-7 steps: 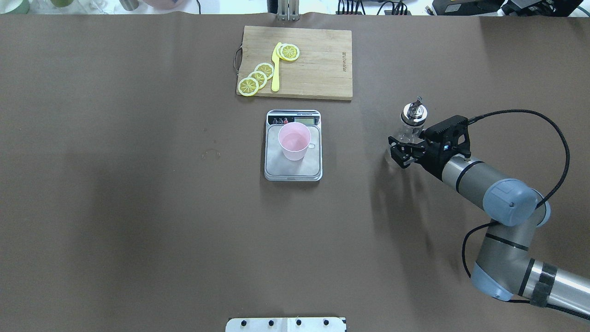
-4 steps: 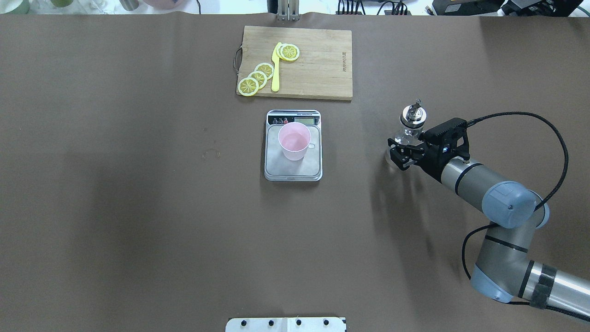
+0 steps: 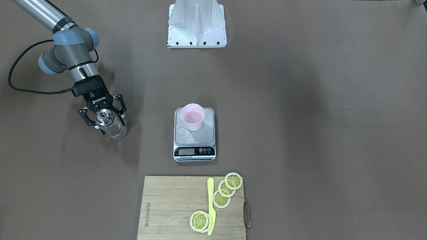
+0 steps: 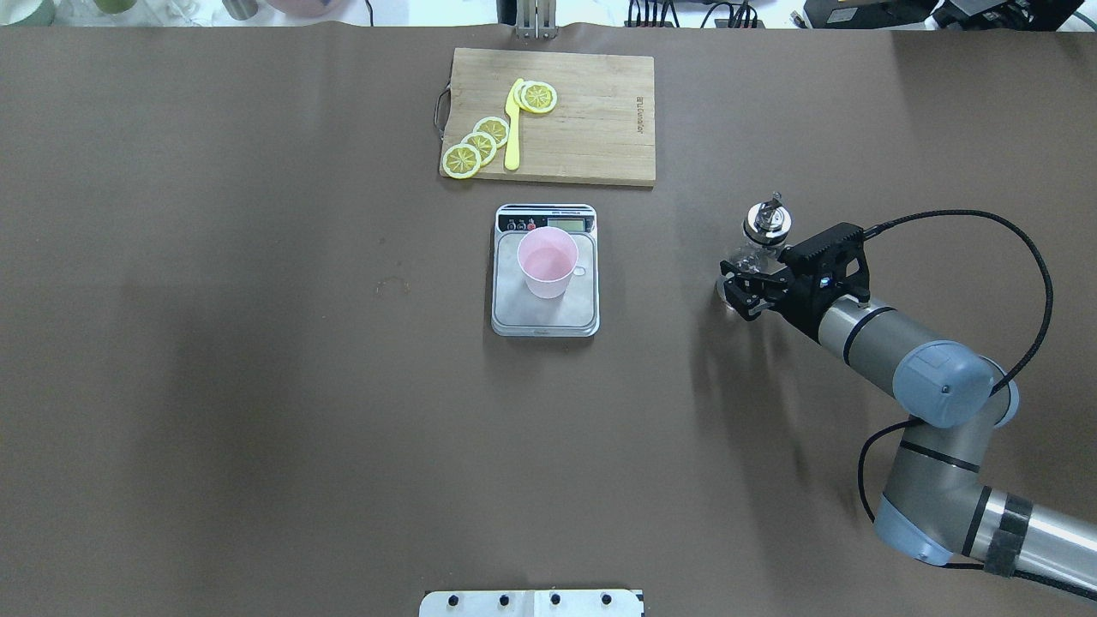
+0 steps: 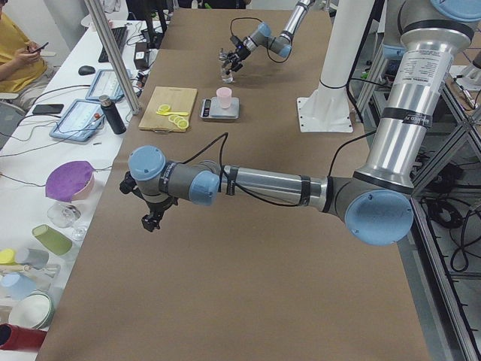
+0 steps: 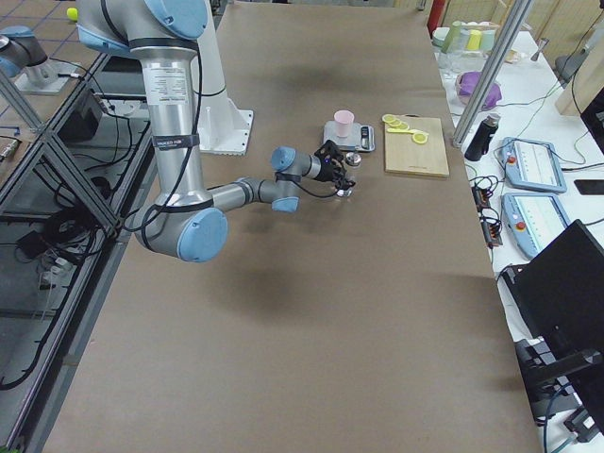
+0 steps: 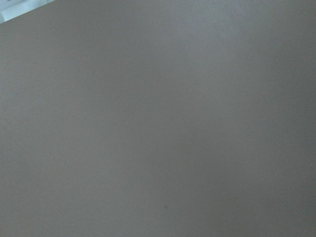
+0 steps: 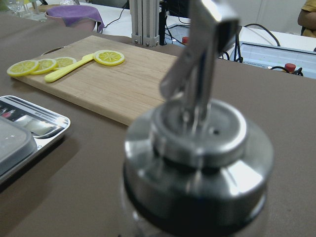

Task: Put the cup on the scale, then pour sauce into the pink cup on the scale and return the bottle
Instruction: 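Lower the sauce bottle onto the table and open the right gripper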

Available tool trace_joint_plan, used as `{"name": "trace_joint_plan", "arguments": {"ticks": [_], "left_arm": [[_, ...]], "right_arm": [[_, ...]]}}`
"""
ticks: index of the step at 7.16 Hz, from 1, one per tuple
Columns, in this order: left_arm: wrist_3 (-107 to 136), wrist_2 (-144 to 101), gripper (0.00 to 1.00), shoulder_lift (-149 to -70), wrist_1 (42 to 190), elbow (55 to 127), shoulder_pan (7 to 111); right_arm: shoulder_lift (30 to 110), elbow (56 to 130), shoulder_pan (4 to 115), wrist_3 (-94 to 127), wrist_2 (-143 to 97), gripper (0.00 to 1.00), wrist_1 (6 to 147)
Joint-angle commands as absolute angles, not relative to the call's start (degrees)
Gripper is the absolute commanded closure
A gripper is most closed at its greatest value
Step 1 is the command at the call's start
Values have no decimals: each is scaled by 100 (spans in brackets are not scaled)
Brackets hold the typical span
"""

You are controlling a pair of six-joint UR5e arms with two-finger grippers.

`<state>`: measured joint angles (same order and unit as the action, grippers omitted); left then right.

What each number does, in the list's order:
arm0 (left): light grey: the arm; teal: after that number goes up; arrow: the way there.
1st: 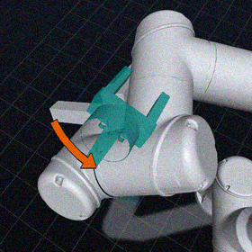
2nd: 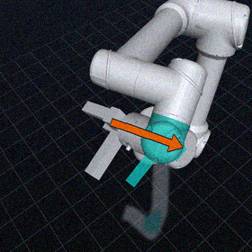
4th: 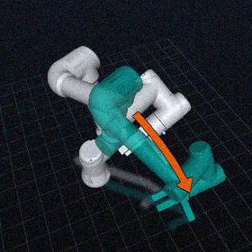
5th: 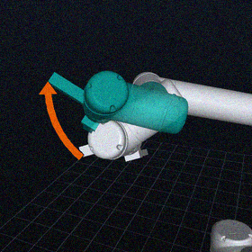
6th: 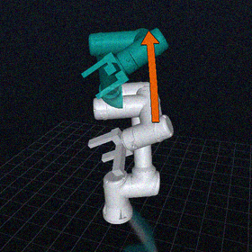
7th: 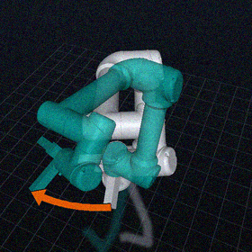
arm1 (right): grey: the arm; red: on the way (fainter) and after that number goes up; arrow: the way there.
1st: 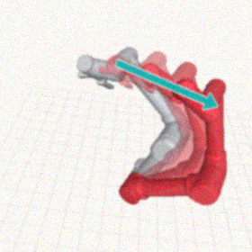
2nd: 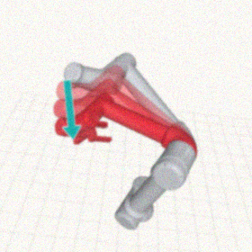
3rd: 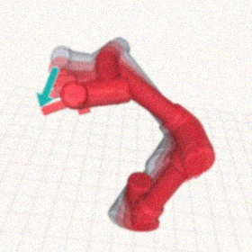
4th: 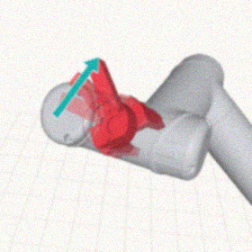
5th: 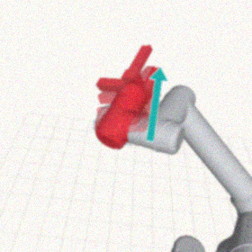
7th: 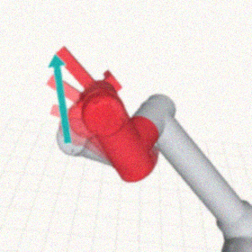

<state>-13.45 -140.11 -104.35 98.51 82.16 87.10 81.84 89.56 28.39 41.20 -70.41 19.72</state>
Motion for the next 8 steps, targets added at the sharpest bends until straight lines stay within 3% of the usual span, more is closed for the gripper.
{"name": "trace_joint_plan", "arguments": {"ticks": [1, 8], "left_arm": [[-1345, -14010, 1, -10441, 9844, 8218, 8710], [-1205, -14018, 1, -10459, 9844, 8314, 8719]], "right_arm": [[8183, 9009, 2839, 4043, -7058, 0, 1969], [8823, 9412, 2690, 4131, -6883, 0, 1635]]}}
